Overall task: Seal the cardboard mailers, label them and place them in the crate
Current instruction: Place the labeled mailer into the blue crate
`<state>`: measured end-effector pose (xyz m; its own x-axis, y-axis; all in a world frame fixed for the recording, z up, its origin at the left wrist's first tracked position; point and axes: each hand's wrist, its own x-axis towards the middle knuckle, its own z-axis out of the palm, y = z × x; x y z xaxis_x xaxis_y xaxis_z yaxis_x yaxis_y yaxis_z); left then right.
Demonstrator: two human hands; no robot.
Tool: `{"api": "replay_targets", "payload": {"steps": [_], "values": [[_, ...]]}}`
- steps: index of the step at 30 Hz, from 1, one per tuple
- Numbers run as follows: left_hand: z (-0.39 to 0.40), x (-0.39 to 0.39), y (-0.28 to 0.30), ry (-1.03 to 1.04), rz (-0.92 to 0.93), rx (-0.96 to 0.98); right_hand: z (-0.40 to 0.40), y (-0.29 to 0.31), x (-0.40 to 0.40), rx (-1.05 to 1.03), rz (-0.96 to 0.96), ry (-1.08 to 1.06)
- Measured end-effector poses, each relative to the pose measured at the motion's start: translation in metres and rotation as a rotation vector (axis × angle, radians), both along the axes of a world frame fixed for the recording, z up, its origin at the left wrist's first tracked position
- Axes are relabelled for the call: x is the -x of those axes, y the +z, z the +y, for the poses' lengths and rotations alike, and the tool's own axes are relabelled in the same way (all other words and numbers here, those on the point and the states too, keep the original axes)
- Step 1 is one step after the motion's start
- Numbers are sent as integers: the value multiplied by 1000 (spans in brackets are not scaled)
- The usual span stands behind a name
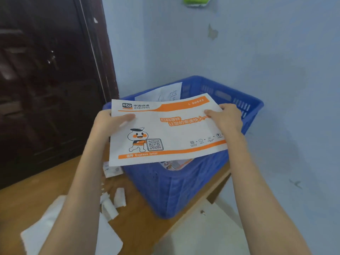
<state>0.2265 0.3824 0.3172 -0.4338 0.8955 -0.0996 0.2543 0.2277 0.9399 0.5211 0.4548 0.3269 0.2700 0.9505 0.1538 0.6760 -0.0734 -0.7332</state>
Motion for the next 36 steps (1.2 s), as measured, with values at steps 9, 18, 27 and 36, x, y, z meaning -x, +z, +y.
{"api": "replay_targets", "payload": {"steps": [9,18,27,36], "values": [[77,-63,9,44,246,224,97,-11,-60,53,23,114],[164,-78,-41,-93,362,628,198,-49,-60,297,-150,169],[190,-64,-134,-34,183,821,266,-109,-30,664,-420,393],[185,-65,-203,113,160,791,306,-181,-4,920,-598,539]]}}
